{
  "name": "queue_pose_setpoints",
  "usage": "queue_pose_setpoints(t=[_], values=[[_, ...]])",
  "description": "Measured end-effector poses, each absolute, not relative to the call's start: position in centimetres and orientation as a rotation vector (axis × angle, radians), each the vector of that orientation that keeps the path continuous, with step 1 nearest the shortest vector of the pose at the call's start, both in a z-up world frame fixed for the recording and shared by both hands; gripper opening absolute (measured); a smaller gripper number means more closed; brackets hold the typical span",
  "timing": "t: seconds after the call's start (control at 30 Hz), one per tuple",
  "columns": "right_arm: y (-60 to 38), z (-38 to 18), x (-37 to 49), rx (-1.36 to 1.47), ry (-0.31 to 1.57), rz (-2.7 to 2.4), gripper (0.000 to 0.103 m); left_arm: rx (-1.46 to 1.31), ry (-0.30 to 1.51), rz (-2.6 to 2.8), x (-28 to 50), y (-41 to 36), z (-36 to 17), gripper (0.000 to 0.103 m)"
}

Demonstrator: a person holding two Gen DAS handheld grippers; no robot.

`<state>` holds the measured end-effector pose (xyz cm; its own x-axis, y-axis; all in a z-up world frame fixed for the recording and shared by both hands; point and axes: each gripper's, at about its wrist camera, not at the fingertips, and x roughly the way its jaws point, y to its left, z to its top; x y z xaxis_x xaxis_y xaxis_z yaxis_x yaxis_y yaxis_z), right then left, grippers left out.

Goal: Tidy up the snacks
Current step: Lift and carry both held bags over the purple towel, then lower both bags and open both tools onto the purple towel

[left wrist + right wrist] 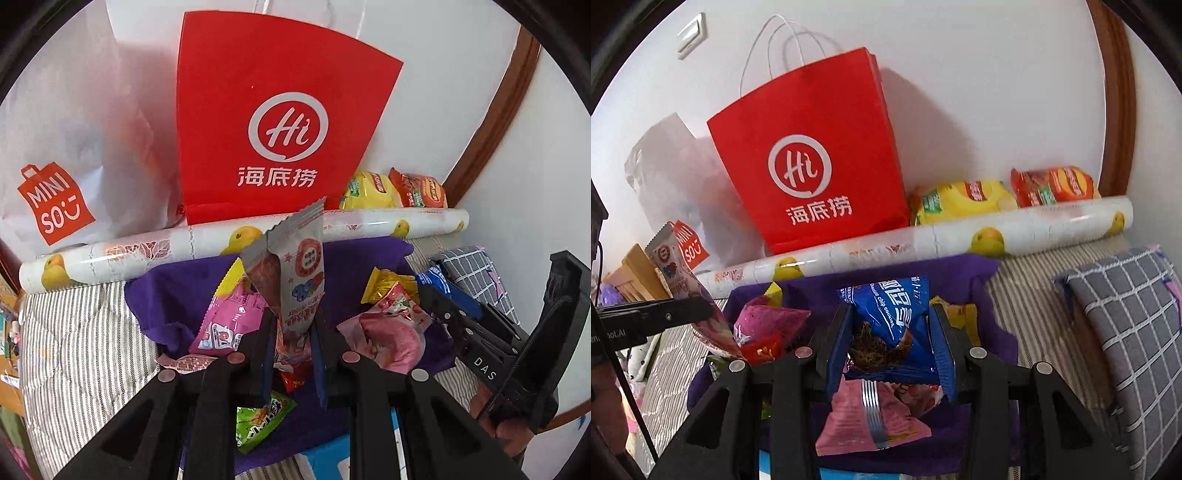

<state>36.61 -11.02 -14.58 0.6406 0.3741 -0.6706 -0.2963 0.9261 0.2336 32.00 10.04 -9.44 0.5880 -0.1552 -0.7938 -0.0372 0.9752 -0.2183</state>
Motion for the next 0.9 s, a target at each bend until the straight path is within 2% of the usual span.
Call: queue_pose_setpoints(t=[0.9], values=[[-10.4, -16.9, 36.8, 0.020, 0.821, 0.347, 0.042, -0.235, 0.975, -0.045, 32.6, 10.4, -10.7, 0.017]])
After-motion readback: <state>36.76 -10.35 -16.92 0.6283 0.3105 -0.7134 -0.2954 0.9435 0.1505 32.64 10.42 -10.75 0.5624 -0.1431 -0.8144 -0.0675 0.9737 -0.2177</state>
